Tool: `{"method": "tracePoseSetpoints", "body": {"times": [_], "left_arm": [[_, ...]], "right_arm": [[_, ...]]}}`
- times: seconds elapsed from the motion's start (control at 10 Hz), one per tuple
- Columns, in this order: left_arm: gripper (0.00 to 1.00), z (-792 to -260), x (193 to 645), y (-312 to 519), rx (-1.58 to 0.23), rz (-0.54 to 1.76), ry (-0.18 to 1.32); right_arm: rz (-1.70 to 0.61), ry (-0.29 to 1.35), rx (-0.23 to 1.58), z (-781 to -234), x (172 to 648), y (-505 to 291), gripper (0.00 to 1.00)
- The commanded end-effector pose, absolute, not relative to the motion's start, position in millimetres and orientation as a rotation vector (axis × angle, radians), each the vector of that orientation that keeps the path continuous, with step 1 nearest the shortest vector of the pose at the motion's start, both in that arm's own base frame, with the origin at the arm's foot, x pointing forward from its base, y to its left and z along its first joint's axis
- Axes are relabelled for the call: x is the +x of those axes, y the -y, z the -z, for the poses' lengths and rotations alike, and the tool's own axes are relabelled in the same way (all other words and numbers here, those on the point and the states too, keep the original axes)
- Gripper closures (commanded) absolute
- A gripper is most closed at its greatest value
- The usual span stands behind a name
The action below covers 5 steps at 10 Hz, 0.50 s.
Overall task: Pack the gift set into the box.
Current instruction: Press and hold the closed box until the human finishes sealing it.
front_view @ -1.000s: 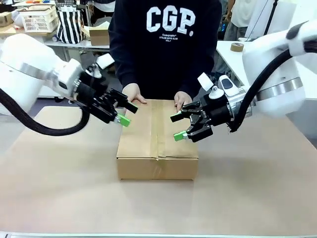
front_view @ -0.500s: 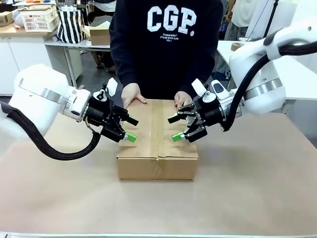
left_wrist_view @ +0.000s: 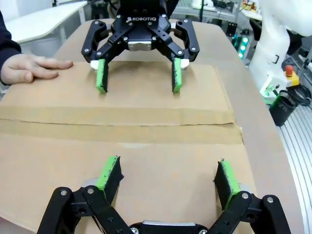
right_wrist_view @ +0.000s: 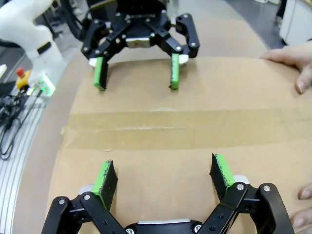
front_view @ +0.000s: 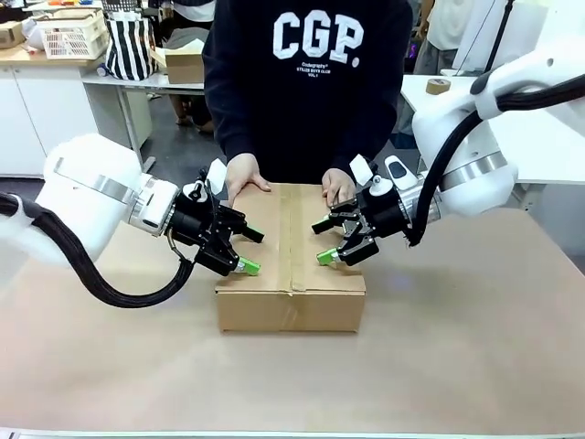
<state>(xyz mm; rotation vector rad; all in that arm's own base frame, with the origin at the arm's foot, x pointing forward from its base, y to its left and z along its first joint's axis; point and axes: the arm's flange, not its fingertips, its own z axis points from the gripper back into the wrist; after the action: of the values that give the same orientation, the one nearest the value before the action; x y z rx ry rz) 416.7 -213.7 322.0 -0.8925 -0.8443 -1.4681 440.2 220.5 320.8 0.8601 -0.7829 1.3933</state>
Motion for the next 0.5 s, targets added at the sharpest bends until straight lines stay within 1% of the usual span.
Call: {"method": "tracePoseSetpoints", "body": {"times": [0.0,0.4], "left_arm": [[0.00,-312.6,422.1,212.0,-0.928,1.481,0.831],[0.00,-312.6,423.5,211.4,-0.898,1.462,0.856]], "right_arm": [[-1.363,0.732,0.767,-309.2,445.3,-223.7,0.00],[-1.328,0.741,0.759,-306.0,449.2,-218.5,0.00]]}}
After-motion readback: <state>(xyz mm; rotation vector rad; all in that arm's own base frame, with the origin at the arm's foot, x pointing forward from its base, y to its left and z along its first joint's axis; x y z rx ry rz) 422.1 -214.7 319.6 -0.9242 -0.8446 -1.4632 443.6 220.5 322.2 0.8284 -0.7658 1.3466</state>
